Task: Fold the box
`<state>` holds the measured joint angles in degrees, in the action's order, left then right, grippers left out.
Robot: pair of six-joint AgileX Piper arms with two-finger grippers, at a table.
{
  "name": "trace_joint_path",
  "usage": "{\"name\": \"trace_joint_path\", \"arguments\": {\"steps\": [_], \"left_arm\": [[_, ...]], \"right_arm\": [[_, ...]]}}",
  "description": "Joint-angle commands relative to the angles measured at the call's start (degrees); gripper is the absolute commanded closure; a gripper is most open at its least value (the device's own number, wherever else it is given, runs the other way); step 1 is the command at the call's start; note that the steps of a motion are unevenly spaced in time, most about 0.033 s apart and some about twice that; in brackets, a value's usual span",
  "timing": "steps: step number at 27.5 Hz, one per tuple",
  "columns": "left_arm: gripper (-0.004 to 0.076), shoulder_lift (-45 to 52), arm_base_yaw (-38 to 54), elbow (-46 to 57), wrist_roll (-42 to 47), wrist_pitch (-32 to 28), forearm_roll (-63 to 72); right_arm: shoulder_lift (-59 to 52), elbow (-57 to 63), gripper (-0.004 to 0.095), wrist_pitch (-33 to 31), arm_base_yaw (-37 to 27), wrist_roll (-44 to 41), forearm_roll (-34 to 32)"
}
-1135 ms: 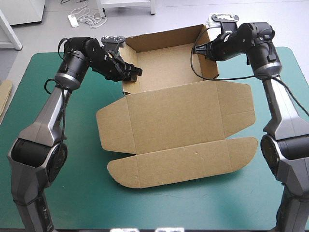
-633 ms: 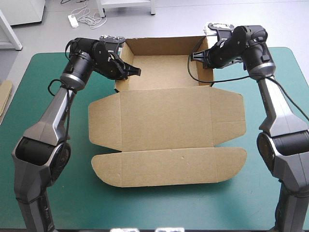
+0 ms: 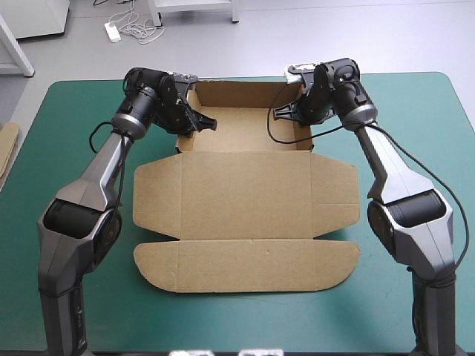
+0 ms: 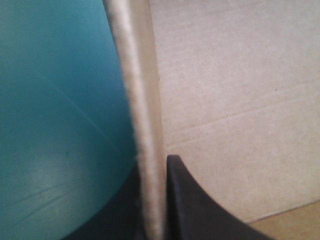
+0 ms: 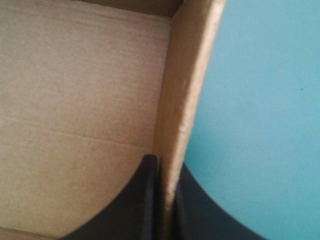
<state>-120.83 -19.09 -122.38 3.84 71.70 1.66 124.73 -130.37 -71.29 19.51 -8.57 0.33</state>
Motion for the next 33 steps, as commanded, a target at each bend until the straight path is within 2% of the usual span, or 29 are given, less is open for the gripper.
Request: {"name": "trace_joint_path", "arguments": {"steps": [1,6,17,24,27,30,31,33], "left_arm": [[0.0732,2.2,-1.0,-2.0,-1.9,-3.3,5.7],[0.0733,-1.0,-1.0,-2.0,-1.8,-5.6,5.4],[0.0733,-4.1,-1.0,-2.0,-1.4,-5.9,4.8],[0.0708,-3.1,-1.0,-2.0,-2.3,-7.3,4.3],[0.0587,-2.5,-1.0,-2.9,-2.8,-7.5,4.4],[0.0375,-1.9,-1.0,-4.5,-2.8,-7.4,4.7],[0.0281,-1.8,-1.0,-5.1,-2.8,-7.4,4.7],[0.0190,-1.2,-1.0,-5.9,-2.8,-7.6,4.7]], "right_arm": [[-2.1,-0.9,0.0915,-0.1,1.5,2.4,2.0],[0.3,0.7,0.0915,-0.1,1.5,2.2,1.3],[1.7,0.7,0.0916,1.0,1.5,2.0,0.2],[1.7,0.6,0.0901,0.4,1.5,2.0,-0.3],[1.6,0.5,0.0785,0.0,1.4,2.0,-0.3],[1.0,-0.7,0.0556,-0.1,1.0,1.8,0.1],[0.7,-1.3,0.0478,-0.1,0.9,1.6,0.1],[-0.1,-2.5,0.0362,-0.1,0.8,1.3,-0.9]]}}
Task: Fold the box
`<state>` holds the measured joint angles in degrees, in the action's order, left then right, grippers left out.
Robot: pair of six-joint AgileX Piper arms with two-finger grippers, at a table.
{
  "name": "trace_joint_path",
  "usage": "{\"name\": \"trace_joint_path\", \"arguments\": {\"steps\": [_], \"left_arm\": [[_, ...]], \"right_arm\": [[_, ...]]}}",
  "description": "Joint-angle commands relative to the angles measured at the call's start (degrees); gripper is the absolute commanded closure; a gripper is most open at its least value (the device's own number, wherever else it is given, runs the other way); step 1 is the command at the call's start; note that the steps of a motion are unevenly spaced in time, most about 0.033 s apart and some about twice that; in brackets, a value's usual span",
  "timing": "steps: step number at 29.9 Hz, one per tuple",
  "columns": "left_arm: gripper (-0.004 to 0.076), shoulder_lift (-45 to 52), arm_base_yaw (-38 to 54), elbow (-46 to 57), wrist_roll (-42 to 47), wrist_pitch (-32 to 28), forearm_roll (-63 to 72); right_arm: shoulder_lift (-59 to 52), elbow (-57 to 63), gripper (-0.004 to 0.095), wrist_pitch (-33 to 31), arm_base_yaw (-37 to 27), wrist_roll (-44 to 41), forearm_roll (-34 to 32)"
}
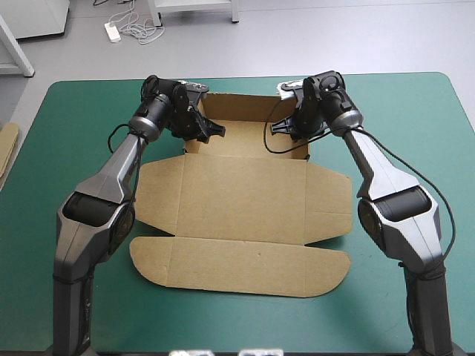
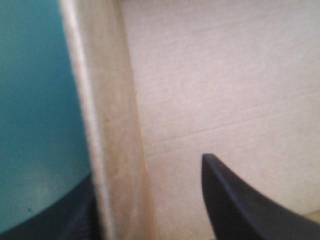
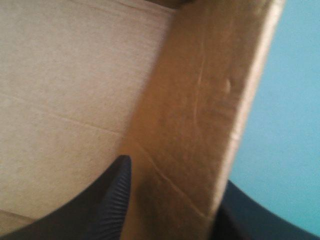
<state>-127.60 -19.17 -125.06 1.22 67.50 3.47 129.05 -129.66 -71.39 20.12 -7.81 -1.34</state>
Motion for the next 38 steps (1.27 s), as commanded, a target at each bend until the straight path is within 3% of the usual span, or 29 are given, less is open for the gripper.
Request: {"name": "trace_joint_path", "arguments": {"steps": [1,13,17,24,38], "left_arm": [[0.0170,6.1,-0.9,-3.6,-0.2,-3.8,3.0],[0.0175,11.9,-0.9,-4.2,-0.7,-1.9,2.5],[0.0180,15.1,-0.9,-4.3,-1.2,1.9,2.5],[0.0250,25.9,-1.4,-3.5,-2.9,6.5,2.8],[0.0250,59.6,-5.1,24.1,-2.4,5.0,-5.4]], "right_arm": [[-5.0,-3.7,0.0322,0.0,0.2,0.2,0.2],[-12.1,-5.2,0.0304,-0.1,-1.1,-0.7,-2.4],[-14.8,-4.2,0.0304,-0.1,-1.5,-0.6,-0.5],[-19.3,-1.7,0.0306,-0.1,-1.5,0.1,-3.8],[-20.7,-0.3,0.0306,-0.1,-1.5,1.3,-2.8]]}}
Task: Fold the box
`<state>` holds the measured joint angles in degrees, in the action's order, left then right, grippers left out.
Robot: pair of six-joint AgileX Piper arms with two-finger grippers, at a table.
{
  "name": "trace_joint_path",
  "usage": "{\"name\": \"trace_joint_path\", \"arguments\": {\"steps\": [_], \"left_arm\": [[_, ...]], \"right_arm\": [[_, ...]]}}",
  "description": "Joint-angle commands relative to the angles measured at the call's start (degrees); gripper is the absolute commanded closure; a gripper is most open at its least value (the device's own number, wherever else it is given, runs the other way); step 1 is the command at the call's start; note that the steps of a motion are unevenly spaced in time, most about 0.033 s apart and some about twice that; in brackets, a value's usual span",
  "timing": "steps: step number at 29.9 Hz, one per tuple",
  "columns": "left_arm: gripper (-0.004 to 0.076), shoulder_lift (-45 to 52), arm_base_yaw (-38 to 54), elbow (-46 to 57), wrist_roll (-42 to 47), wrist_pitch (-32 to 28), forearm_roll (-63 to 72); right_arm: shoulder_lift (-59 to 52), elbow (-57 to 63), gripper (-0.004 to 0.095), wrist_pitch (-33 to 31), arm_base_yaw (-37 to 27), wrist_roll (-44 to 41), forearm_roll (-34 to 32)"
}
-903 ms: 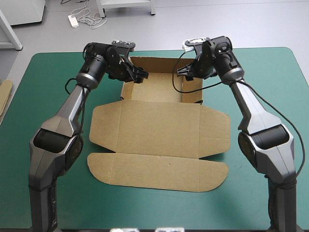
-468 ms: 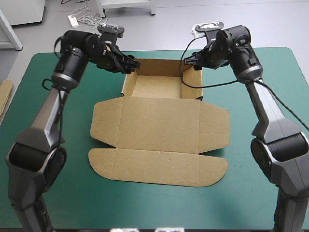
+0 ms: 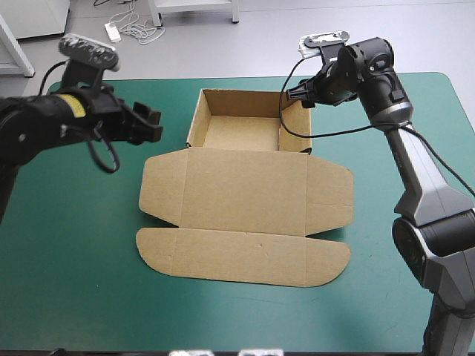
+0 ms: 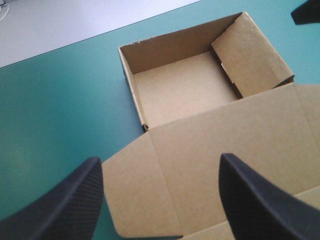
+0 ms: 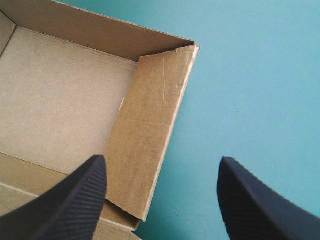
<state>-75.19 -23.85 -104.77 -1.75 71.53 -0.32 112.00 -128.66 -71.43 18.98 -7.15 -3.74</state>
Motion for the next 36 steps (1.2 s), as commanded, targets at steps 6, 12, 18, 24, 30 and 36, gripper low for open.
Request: {"name": "trace_joint_path", "arguments": {"steps": [6,12,18,24,30,36], "left_arm": [[0.0250,21.1,-0.4,16.5,0.6,0.9,-2.4],[0.0250,31.9,-0.4,27.1,1.3,2.5,-2.5],[0.0250,41.3,-0.3,35.3,3.3,2.5,1.4],[0.0250,43.8,-0.3,39.4,2.9,2.5,1.5],[0.0250,43.8,-0.3,41.6,2.7,2.4,1.6],[0.0250,43.8,-0.3,42.2,2.7,2.4,1.2]], "right_arm": [[-3.4,-1.3,0.0304,0.0,-0.3,0.7,-0.5],[-0.7,-1.3,0.0304,0.0,-2.0,0.4,0.3],[3.3,-1.3,0.0304,0.0,-4.5,0.3,4.8],[7.6,-1.3,0.0303,0.0,-4.4,0.6,7.5],[10.7,-1.7,0.0304,1.1,-4.4,0.6,10.3],[12.5,-1.9,0.0326,3.6,-4.4,0.7,12.2]]}}
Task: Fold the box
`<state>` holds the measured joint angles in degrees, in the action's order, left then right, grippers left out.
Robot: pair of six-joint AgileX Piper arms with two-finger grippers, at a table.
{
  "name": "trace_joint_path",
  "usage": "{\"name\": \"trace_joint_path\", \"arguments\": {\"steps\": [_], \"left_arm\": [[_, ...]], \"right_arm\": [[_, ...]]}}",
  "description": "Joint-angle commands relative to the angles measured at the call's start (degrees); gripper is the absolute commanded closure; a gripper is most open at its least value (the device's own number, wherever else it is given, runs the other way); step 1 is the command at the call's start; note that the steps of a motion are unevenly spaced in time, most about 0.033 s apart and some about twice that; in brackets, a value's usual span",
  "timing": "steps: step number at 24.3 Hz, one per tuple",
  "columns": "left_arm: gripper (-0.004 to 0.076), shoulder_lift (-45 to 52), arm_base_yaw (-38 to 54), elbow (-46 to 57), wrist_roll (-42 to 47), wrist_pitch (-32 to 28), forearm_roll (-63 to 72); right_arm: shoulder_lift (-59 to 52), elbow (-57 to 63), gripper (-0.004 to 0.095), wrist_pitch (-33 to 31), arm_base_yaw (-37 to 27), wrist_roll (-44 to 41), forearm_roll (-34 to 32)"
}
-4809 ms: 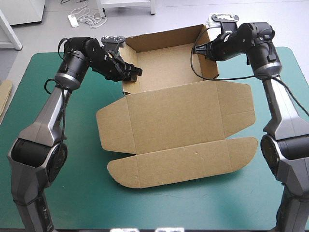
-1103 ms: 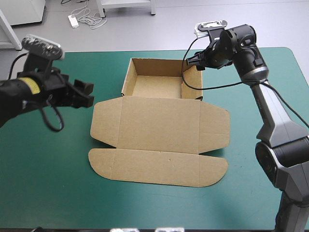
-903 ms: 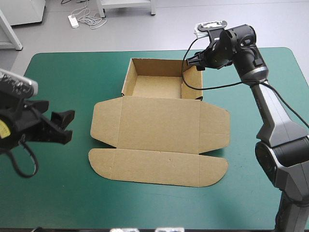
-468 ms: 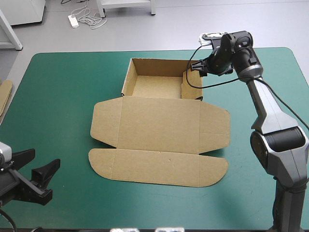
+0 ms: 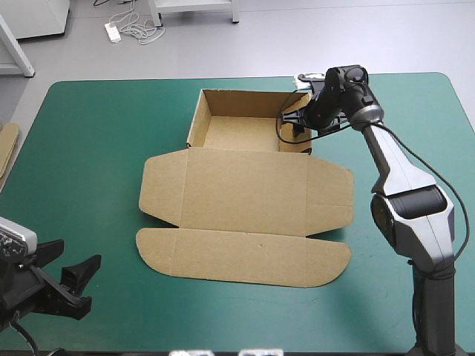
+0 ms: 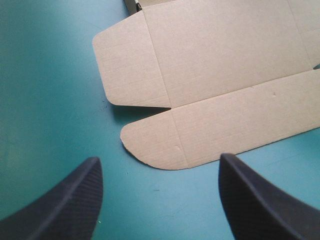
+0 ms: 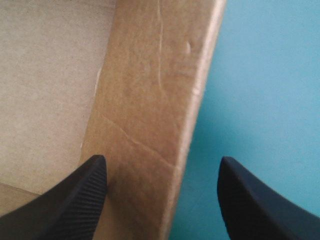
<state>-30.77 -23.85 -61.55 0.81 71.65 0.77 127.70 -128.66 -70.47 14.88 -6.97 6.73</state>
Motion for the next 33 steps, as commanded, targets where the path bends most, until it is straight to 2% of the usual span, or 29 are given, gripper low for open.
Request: {"name": "trace_joint_path", "arguments": {"steps": [1,3,6,9,10,11,12,17,28,33], "left_arm": [[0.0250,-0.6,-0.3,-1.1,0.2,2.3,0.1],[0.0250,-0.6,-0.3,-1.1,0.2,2.3,0.1],[0.0250,-0.6,-0.3,-1.1,0.2,2.3,0.1],[0.0250,-0.6,-0.3,-1.1,0.2,2.3,0.1],[0.0250,-0.6,-0.3,-1.1,0.2,2.3,0.1],[0.0250,-0.6,-0.3,-1.1,0.2,2.3,0.1],[0.0250,-0.6,-0.3,-1.1,0.2,2.3,0.1],[0.0250,-0.6,-0.3,-1.1,0.0,2.4,0.0],[0.0251,-0.6,-0.3,-1.1,-0.3,2.3,-0.1],[0.0251,-0.6,-0.3,-1.1,-0.3,2.2,-0.3]], "right_arm": [[-3.0,-1.9,0.0352,3.0,-0.3,0.5,1.7],[-2.6,-1.9,0.0418,3.4,-0.3,0.5,1.7],[-2.5,-1.9,0.0595,3.6,-0.3,0.4,1.9],[-2.5,-1.9,0.0881,3.2,-0.3,2.6,1.0],[-2.5,-1.9,0.0921,2.7,-0.3,3.0,0.1],[-2.5,-1.9,0.0907,2.2,-0.3,3.0,-1.6],[-2.5,-1.9,0.0908,-0.1,-0.3,2.8,-6.4],[-4.4,-1.6,0.0908,-1.0,-4.3,2.8,-11.9],[-8.5,4.3,0.0908,-0.9,-27.1,3.4,-15.0],[-8.6,4.6,0.0908,-0.9,-32.6,3.5,-16.4]]}}
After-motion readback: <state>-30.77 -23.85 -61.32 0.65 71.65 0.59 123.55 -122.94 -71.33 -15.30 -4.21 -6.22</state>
